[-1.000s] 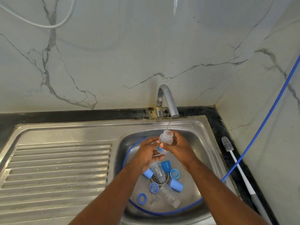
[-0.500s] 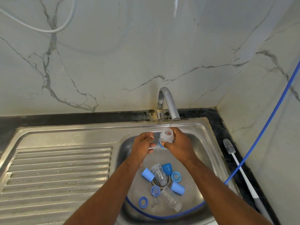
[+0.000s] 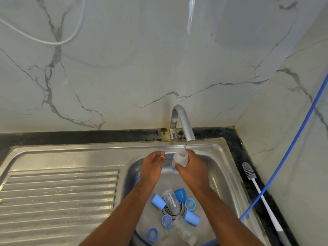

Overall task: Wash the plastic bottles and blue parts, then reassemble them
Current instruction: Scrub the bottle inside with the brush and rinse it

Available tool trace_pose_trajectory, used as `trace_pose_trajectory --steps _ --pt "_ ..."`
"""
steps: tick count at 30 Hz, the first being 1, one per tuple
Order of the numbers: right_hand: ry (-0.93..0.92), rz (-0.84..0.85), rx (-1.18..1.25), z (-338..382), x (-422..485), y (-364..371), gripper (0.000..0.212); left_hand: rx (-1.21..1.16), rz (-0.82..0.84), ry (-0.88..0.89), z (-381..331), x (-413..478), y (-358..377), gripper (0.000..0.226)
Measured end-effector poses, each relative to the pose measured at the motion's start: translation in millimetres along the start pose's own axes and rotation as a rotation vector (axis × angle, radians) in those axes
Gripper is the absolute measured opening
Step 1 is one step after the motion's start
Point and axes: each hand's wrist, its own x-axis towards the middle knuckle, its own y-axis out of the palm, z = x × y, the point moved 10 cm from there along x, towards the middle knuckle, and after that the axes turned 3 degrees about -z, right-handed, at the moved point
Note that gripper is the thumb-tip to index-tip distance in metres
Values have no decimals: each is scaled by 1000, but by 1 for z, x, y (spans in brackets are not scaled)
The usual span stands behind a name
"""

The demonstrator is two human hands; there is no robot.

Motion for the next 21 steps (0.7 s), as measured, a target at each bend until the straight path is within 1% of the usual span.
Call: trace_pose_trajectory --steps 2,3,5,6,9,10,12,13,16,17,19,20,21 --pt "-35 -83 64 4 2 -10 46 -17 16 -11 1 1 0 13" --pt "-46 -73 62 4 3 -9 46 -12 23 -22 2 1 0 14" --pt "-33 48 -6 0 1 6 45 26 17 -28 5 1 -2 15" --pt "-28 77 -28 -3 -2 10 46 37 14 -24 7 0 -4 16" --pt "-36 -37 49 -1 -3 -2 51 51 19 -20 8 -1 -6 16" --pt "-38 -37 63 -2 -3 -1 52 52 20 -23 9 -2 -8 15" --pt "-28 65 -10 -5 -4 11 47 59 26 -24 10 -1 -8 14" --pt "-23 85 -28 -8 -5 14 44 73 25 -33 10 -2 -8 13" --pt "-28 -7 41 -4 1 2 46 61 27 -32 7 -2 -9 16" --pt "-36 14 33 -2 2 4 47 52 35 -26 6 -2 -8 17" --pt "-18 115 -19 -3 0 14 42 59 42 -17 4 -4 -8 17" --pt "-10 114 -22 -5 -1 16 41 55 50 -15 4 -5 -8 17" --pt "-13 62 -8 -5 0 11 42 46 65 -15 3 -5 -5 17"
